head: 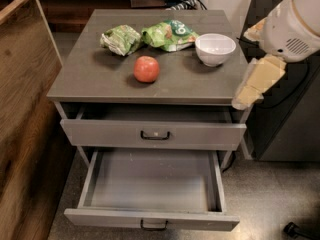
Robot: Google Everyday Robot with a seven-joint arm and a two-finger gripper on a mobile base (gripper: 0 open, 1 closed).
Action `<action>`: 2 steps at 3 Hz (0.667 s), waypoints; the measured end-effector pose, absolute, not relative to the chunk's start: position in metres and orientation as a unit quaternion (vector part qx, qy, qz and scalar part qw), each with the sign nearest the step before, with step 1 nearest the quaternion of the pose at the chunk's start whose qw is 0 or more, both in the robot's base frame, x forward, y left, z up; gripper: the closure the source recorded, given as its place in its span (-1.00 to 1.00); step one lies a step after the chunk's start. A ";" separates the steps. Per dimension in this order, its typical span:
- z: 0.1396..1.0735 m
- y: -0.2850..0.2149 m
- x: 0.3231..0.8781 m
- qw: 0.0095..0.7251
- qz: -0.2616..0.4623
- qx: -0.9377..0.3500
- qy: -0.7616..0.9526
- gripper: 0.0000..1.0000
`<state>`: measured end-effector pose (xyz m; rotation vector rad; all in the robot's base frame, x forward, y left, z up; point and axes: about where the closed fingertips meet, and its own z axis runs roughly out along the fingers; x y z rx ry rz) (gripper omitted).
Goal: Place apple into middle drawer
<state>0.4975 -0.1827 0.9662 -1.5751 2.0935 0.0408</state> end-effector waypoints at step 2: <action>0.963 -0.133 0.566 0.358 0.067 -0.536 0.762 -1.00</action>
Offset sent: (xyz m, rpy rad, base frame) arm 0.1099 0.0794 0.0003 0.3479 -0.1723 -0.0706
